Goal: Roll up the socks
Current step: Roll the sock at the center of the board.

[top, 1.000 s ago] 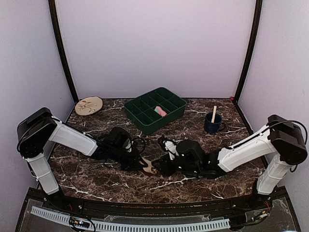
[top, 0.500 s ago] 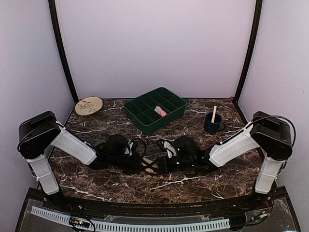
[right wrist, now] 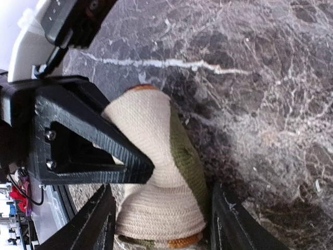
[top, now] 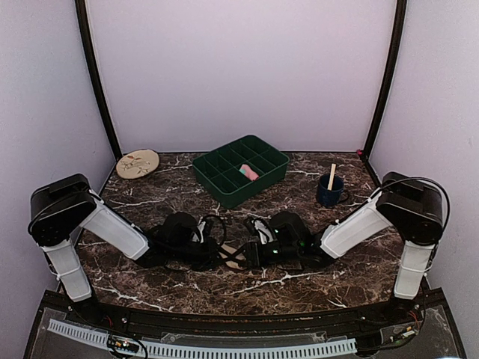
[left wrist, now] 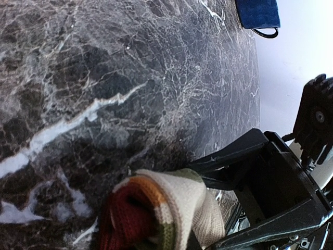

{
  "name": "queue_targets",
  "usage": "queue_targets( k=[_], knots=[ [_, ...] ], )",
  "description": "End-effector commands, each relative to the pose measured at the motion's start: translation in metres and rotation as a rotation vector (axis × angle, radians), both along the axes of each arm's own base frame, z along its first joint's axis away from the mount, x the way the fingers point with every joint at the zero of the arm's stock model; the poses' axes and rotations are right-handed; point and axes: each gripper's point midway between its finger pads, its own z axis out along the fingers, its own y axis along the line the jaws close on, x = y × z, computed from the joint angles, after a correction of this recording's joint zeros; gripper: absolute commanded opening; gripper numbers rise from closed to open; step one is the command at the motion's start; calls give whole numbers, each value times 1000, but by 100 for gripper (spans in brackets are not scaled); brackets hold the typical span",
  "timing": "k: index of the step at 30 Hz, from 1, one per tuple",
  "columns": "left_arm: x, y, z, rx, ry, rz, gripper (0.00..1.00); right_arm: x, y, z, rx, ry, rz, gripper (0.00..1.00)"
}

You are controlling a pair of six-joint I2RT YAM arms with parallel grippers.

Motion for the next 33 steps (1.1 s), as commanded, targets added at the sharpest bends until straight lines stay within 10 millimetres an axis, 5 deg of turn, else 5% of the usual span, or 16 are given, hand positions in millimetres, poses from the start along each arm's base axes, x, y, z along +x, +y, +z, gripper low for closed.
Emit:
queue_targets(
  k=[1, 12, 27, 33],
  knots=[
    [-44, 63, -83, 312, 195, 24, 0, -1, 0, -8, 15, 41, -1, 57],
    [-49, 68, -92, 315, 208, 41, 0, -21, -4, -32, -14, 164, 49, 54],
    [-53, 69, -95, 334, 231, 58, 0, -26, 7, -49, 14, 248, 64, 14],
    [-55, 75, -92, 346, 234, 76, 0, -26, 8, -48, 24, 256, 59, 9]
  ],
)
